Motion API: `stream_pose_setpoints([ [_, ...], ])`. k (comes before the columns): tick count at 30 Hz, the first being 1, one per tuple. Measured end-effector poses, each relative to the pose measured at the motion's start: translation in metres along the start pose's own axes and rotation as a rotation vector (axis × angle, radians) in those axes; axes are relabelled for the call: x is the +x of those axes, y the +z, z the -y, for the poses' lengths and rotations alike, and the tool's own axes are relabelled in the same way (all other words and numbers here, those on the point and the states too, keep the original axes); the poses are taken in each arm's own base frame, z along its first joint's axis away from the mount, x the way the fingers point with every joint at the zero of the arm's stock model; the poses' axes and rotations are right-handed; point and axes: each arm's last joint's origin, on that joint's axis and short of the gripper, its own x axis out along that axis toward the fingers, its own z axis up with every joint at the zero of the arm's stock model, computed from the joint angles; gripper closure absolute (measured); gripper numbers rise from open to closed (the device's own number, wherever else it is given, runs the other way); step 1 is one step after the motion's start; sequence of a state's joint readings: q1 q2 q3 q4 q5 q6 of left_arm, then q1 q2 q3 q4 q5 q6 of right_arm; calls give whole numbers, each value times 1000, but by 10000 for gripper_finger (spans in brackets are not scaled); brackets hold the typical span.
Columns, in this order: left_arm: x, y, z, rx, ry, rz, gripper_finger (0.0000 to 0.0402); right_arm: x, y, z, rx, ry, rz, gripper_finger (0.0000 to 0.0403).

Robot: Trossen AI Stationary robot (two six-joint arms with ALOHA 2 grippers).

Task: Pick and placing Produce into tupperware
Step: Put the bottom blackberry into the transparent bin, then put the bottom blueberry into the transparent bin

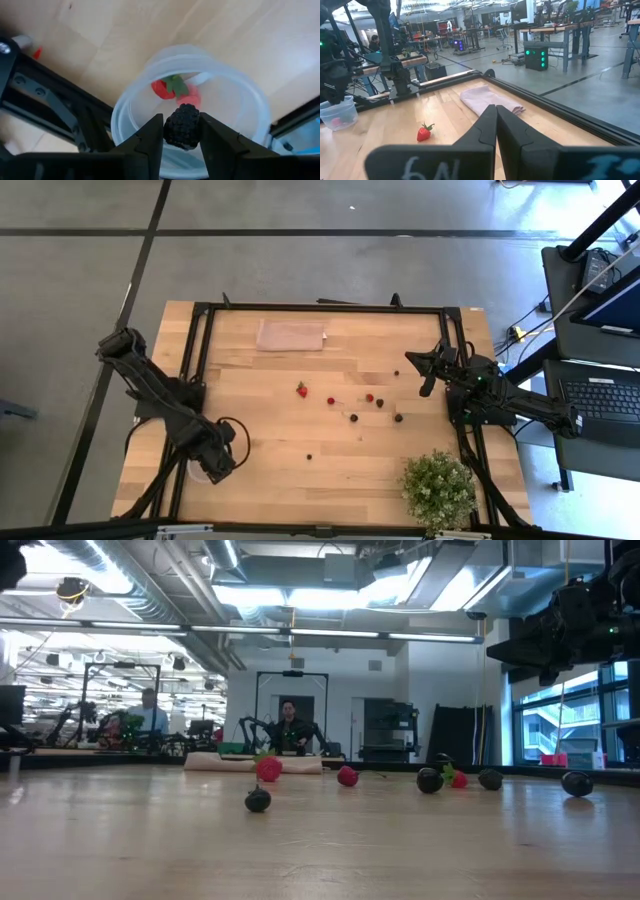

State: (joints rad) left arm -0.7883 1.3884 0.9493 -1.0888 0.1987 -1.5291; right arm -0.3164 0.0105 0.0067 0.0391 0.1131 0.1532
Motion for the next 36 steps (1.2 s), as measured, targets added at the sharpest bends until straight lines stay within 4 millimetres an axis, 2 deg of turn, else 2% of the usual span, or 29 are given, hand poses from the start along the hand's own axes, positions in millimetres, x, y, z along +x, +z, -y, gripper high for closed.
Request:
stream_pose_setpoints([
  [6,6,1,-3,10,13,-2,303,0,0,0,10,0,0,389],
  [13,6,1,-3,15,10,-4,253,0,0,0,10,0,0,389],
  [22,5,-1,-2,64,5,-58,215,0,0,0,23,0,0,389],
  [30,-34,-2,12,104,-80,67,212,0,0,0,23,0,0,389],
  [36,-57,19,30,157,-236,370,218,0,0,0,26,0,1,389],
])
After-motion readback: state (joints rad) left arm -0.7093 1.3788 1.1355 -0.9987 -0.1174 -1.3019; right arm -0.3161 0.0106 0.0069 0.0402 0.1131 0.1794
